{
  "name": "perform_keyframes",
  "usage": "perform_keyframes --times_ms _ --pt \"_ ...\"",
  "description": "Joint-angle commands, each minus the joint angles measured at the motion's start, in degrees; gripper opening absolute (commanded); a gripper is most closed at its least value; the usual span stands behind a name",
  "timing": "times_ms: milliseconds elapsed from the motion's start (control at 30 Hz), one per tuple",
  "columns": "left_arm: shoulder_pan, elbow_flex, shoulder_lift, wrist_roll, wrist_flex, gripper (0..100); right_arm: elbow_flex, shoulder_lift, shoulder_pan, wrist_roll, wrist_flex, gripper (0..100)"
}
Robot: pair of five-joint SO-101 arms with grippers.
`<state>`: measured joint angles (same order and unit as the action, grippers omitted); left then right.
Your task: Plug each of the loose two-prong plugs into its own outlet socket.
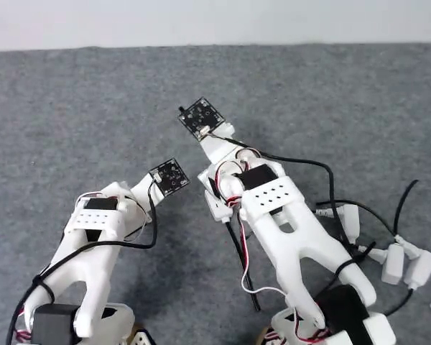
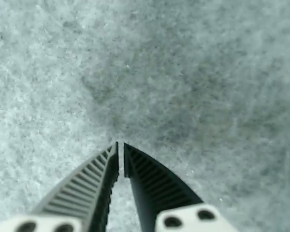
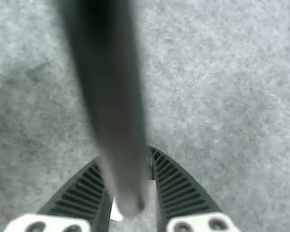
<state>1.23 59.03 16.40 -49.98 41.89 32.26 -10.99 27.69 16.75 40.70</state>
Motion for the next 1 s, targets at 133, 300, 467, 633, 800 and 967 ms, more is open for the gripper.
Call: perform_keyframes --times_ms 133,300,467,633,800,967 --pt "0.4 -0.1 2.0 0.6 -1.0 1 1.7 -0.2 -0.8 1.1 -1.5 0.8" --pt "0.4 -0.1 2.0 0.6 -1.0 1 1.8 2.0 -0.7 1.1 -1.5 0.8" --pt "0.4 -0.1 2.0 0.6 -1.0 1 1.3 2.9 0.1 1.0 -1.5 0.8" --pt "0.4 -0.1 2.0 0.6 -1.0 1 1.2 2.9 0.4 0.6 -1.4 0.8" --pt "0.4 -0.1 2.0 0.6 -1.0 1 1.2 2.2 0.9 0.5 -1.4 0.8" --pt "0.4 -0.1 2.0 0.6 -1.0 1 1.7 -1.5 0.7 -0.5 -1.5 0.8"
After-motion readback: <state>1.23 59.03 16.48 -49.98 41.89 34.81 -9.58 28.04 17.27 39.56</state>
